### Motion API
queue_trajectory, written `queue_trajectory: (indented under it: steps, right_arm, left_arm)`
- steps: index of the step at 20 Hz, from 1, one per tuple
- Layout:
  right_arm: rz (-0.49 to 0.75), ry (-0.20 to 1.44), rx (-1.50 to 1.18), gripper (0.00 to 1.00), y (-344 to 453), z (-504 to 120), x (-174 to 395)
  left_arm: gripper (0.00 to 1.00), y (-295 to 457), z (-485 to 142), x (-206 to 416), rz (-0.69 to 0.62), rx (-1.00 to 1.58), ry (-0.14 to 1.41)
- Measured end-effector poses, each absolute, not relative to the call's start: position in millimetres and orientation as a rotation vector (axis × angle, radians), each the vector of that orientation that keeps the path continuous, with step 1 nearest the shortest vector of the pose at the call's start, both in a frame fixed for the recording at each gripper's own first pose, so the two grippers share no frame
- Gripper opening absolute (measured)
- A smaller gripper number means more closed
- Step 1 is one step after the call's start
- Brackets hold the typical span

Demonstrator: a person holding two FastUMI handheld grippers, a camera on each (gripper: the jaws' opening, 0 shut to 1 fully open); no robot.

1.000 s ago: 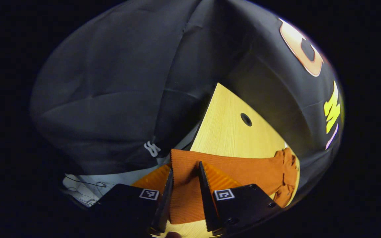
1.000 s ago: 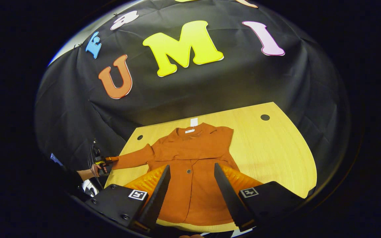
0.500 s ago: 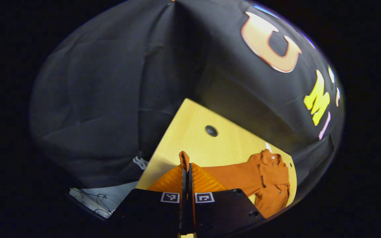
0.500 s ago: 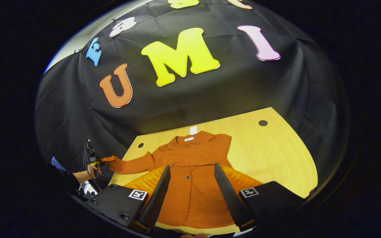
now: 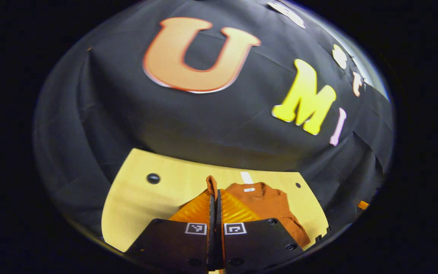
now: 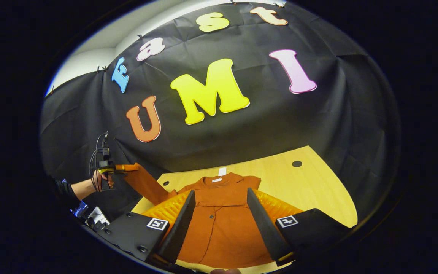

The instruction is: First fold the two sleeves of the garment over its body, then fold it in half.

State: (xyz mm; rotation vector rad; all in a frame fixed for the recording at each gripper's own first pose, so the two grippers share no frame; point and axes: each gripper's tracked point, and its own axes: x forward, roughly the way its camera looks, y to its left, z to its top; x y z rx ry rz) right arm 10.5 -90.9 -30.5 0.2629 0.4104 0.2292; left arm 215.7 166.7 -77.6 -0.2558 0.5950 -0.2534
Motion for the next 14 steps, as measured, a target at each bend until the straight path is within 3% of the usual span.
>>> queue_trajectory:
  steps: [6,14]
  right_arm:
    - [0.116,0.366,0.3,0.88,-163.5,-24.7,-19.8]
    - [-0.084,0.345,0.317,0.88,-250.7,-27.9,-67.2]
  left_arm:
    - [0.02,4.1,-96.7,234.7,-0.457,-0.178,0.684]
    - [0.03,-151.4,-193.8,252.5,-0.632,-0.079,0.822]
